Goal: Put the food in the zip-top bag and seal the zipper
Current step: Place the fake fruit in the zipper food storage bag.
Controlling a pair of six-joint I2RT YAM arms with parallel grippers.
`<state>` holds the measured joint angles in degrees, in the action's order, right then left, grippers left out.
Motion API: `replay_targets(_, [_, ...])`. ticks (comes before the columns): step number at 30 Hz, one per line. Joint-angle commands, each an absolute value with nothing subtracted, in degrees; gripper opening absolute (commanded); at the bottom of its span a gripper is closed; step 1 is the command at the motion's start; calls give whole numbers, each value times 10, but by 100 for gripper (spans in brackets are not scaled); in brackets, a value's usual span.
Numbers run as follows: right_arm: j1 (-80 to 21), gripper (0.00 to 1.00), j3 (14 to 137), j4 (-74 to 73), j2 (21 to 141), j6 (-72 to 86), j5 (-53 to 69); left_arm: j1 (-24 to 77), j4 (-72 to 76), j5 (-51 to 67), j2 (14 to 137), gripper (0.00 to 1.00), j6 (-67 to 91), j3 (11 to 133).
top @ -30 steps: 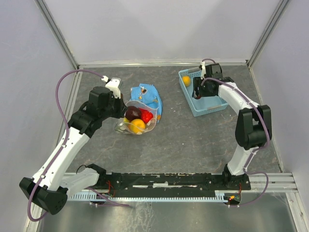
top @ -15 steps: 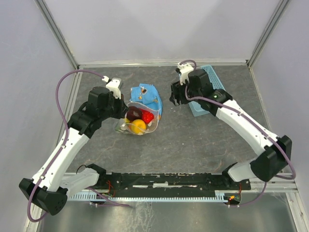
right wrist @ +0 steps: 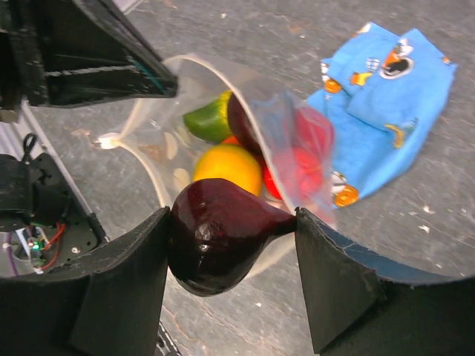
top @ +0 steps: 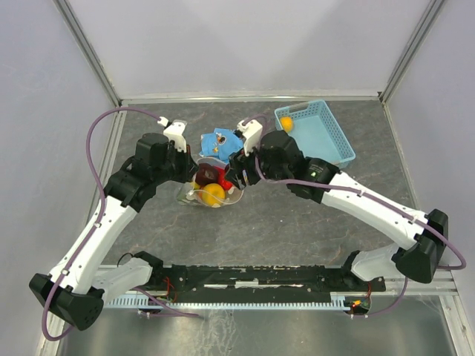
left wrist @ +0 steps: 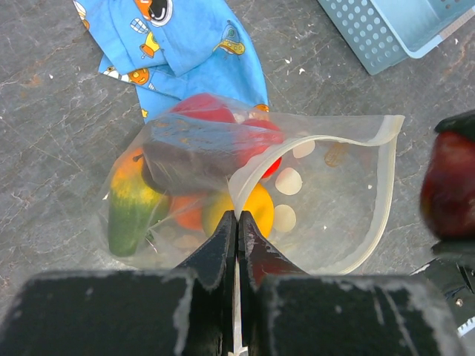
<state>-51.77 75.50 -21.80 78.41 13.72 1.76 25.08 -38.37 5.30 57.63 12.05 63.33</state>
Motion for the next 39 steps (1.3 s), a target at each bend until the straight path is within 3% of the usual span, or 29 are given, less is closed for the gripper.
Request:
replay_targets(1, [-541,54,764,-155,811,164,36,247,-347,74,572,3,104,632])
replay_targets(26, [-566,59,782,-7,981,274,12,248,-346,88,570,3,105,631])
replay_targets(39, [-566,78,780,9,1001,273,51,248,-345,87,568,3,105,630])
